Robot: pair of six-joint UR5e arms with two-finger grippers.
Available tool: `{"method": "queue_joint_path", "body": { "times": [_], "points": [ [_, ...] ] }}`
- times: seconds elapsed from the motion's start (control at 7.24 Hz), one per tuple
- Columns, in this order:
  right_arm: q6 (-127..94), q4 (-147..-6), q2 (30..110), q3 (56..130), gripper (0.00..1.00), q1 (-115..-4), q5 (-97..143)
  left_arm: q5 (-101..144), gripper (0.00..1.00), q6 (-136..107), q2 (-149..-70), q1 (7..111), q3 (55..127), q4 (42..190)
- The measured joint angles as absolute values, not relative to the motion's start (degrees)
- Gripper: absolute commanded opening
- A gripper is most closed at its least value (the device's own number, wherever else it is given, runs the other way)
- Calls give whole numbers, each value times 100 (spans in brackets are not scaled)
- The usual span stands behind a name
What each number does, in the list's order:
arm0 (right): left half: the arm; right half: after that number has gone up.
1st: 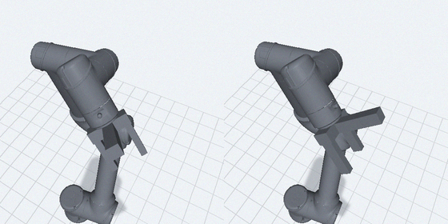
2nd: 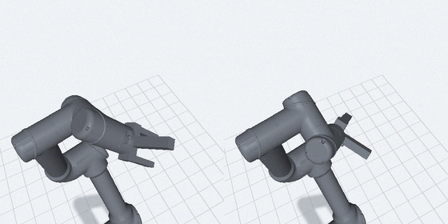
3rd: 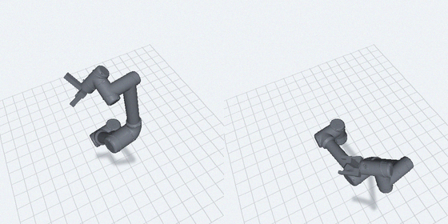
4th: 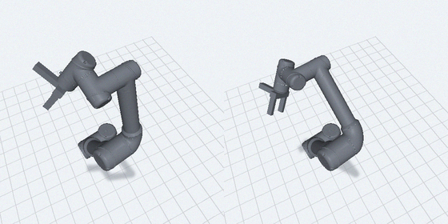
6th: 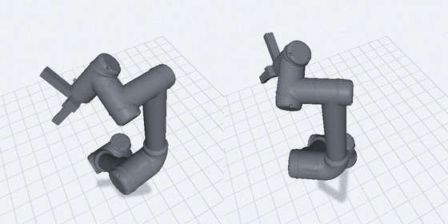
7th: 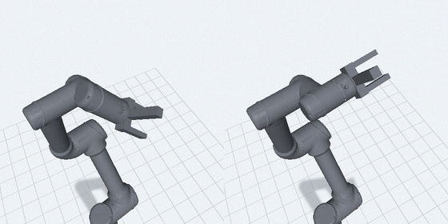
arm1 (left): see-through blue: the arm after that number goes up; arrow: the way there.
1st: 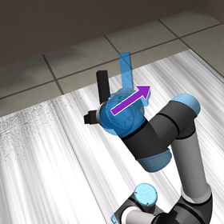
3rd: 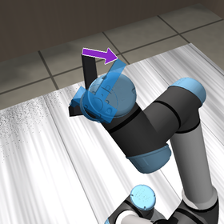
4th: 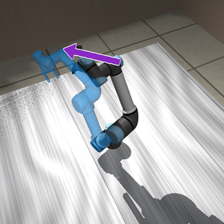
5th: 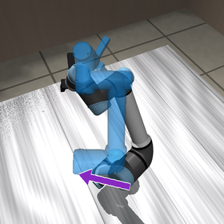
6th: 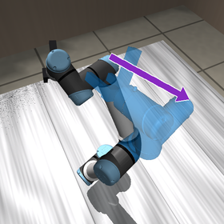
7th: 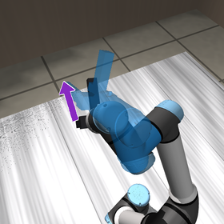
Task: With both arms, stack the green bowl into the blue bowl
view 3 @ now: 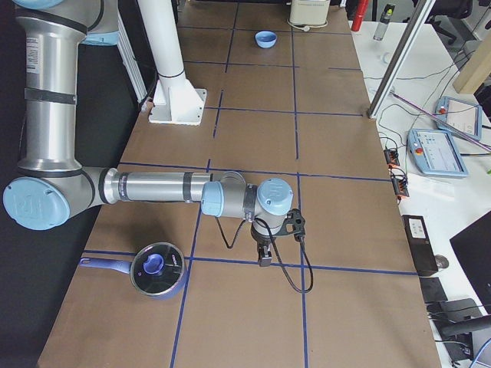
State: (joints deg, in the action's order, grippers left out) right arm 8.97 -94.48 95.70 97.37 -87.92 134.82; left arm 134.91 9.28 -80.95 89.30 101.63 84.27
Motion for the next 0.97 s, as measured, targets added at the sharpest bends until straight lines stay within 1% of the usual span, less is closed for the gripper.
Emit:
{"method": "queue_joint_path", "body": {
  "times": [0.55,0.97],
  "points": [
    [895,-9448,9517,9744,100,-8765,13474,13496,100,922,-8175,8919,10146,8439],
    [888,-9448,9388,9738,100,-8704,13473,13541,100,885,-8762,8913,10038,8653]
  ]
}}
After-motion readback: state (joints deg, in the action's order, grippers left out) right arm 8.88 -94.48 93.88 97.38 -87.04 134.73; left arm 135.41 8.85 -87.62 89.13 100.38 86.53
